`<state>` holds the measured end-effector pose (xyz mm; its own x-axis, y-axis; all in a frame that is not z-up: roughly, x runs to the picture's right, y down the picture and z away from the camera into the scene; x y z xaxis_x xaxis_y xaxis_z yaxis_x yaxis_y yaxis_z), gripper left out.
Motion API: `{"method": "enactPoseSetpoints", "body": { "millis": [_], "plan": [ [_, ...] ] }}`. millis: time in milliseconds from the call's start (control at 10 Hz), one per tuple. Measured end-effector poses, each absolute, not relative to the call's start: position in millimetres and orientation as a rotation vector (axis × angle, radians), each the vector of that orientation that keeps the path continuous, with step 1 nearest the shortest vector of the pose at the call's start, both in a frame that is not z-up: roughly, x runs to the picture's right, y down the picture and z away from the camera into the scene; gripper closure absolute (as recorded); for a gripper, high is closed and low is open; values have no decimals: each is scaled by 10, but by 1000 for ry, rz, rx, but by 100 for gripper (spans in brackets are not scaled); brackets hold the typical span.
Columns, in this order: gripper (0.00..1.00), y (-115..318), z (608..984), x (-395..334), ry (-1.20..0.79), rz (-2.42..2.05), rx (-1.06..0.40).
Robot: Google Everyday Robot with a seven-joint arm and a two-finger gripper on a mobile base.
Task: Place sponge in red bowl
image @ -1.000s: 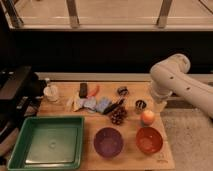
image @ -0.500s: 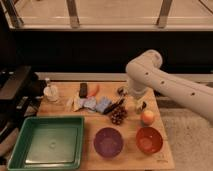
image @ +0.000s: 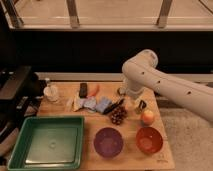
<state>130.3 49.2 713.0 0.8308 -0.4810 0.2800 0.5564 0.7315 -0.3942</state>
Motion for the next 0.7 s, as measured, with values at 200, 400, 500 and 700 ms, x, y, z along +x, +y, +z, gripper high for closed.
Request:
{"method": "enactPoseSetpoints", "body": {
  "millis": [200,400,500,700],
  "plan": [
    [35,412,7192,1134,-190,-663,-439],
    [35,287,7372,732,-236,-789,-401],
    [35,217,7503,557,-262,-843,-390],
    [35,126,7711,437,-288,-901,-377]
  ]
}}
